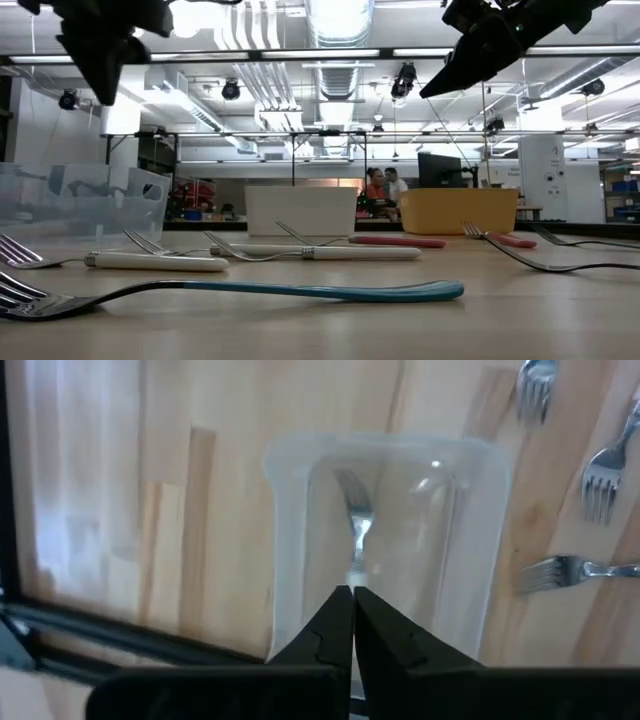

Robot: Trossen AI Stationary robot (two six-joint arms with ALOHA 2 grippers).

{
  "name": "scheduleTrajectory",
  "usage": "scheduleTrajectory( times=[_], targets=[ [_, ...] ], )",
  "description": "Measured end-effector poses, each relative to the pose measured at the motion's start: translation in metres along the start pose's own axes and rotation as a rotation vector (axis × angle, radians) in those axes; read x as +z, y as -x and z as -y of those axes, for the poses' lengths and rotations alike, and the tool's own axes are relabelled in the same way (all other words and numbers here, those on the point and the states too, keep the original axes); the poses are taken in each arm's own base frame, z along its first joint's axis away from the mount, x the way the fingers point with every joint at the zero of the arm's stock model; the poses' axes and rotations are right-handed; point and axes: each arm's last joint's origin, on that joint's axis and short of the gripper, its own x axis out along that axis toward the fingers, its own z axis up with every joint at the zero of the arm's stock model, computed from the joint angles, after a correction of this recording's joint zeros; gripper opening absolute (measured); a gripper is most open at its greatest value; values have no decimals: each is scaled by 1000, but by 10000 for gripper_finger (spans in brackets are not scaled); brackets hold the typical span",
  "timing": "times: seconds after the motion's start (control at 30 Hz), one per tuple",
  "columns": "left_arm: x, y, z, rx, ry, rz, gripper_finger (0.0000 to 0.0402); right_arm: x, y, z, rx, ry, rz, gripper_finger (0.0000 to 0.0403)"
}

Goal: Sort silverware by color (type)
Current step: Put the pink fork into the yellow bin

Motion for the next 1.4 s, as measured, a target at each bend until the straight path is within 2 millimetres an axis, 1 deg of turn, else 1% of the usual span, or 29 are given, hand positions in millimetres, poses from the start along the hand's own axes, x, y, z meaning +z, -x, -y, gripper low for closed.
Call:
scheduleTrajectory(
  times=[0.13,0.23,0.57,0.67,0.8,0.93,1.1,1.27,1.4],
  targets=[
    [-10,-8,-1,-12,61,-22,3,0,0,0,0,0,-1,68],
    [-12,-13,0,-13,72,-33,2,0,-1,0,1,1,-3,68],
    [-4,-22,4,-20,49,-17,1,-2,-1,-1,2,12,-8,68],
    [1,-23,6,-30,56,15,0,-2,-1,0,1,10,-7,68],
    [13,-22,9,-61,81,140,0,-2,-2,0,-2,-28,0,68],
    [29,-19,13,-103,70,305,0,0,-2,0,-13,-109,14,68],
    [48,-16,17,-117,-60,531,0,-2,-2,0,-26,-229,2,68],
    [61,-18,19,-79,-196,710,0,-9,-3,-1,-22,-356,-46,68],
    [66,-27,15,-25,-265,806,0,-13,-3,-2,-25,-459,-90,68]
  ],
)
